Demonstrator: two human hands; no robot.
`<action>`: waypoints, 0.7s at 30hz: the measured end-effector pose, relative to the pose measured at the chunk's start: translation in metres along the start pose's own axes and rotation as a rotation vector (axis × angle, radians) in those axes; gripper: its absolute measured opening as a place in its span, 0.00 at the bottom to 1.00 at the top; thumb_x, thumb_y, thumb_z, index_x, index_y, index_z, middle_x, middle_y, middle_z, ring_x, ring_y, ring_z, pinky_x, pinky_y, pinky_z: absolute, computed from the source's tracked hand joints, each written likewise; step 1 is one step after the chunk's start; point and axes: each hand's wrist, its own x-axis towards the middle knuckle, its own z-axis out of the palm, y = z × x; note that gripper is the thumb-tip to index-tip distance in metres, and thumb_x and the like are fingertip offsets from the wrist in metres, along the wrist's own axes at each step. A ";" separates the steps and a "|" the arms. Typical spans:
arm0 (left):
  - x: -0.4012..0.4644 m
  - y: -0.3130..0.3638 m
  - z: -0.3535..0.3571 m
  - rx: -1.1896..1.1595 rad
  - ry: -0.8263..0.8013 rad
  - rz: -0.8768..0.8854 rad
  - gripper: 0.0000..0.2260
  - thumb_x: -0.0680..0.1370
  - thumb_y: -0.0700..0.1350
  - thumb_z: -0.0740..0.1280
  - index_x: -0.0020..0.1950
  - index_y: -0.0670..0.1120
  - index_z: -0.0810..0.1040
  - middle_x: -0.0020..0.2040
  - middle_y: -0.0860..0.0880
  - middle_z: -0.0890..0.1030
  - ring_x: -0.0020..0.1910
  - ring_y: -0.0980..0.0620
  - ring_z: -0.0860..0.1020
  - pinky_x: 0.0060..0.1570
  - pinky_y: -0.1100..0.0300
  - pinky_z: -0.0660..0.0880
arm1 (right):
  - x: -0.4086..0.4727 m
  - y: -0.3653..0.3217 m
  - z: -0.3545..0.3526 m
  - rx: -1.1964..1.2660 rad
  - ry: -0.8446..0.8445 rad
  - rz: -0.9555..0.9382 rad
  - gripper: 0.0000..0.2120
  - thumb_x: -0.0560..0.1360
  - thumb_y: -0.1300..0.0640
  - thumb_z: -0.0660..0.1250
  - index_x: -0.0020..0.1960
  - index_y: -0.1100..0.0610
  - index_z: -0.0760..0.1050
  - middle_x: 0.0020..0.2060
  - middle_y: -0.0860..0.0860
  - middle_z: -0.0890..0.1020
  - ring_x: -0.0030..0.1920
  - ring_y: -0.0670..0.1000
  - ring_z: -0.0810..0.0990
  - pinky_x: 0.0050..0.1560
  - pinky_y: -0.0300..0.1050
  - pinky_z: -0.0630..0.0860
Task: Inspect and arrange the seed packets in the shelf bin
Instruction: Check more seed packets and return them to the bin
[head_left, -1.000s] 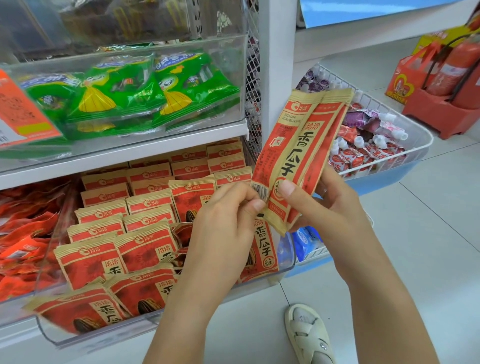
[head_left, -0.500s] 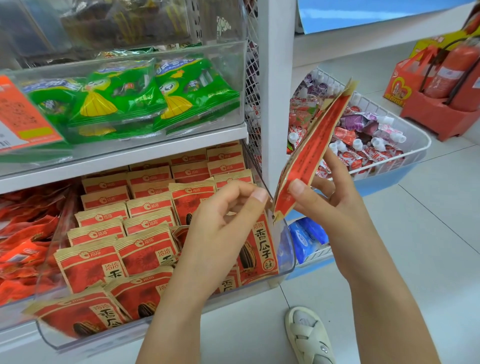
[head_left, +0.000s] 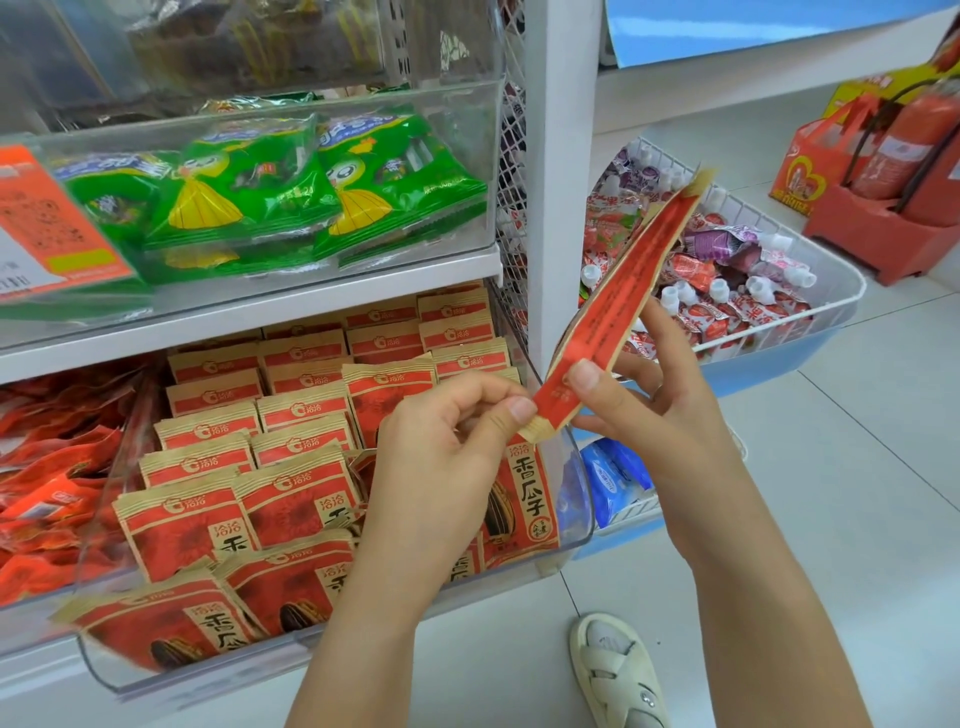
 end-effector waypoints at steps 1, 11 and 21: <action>0.000 -0.001 0.000 0.006 -0.003 -0.001 0.10 0.77 0.40 0.70 0.39 0.53 0.82 0.36 0.55 0.83 0.34 0.56 0.78 0.39 0.58 0.76 | 0.000 0.001 0.000 -0.002 -0.002 -0.004 0.44 0.59 0.39 0.75 0.73 0.37 0.63 0.60 0.54 0.79 0.56 0.49 0.83 0.60 0.55 0.78; 0.002 -0.002 -0.002 0.035 -0.078 -0.004 0.07 0.76 0.41 0.71 0.41 0.53 0.83 0.38 0.56 0.84 0.40 0.56 0.82 0.46 0.58 0.78 | 0.002 0.006 -0.001 -0.010 0.013 -0.067 0.42 0.60 0.39 0.74 0.73 0.38 0.65 0.60 0.53 0.79 0.58 0.50 0.81 0.58 0.49 0.79; -0.004 0.002 -0.003 0.213 -0.362 0.048 0.05 0.75 0.43 0.72 0.41 0.53 0.82 0.40 0.59 0.83 0.44 0.61 0.80 0.47 0.64 0.74 | 0.002 -0.002 -0.006 0.110 0.195 -0.137 0.30 0.69 0.38 0.65 0.66 0.52 0.73 0.46 0.43 0.82 0.50 0.47 0.81 0.53 0.48 0.78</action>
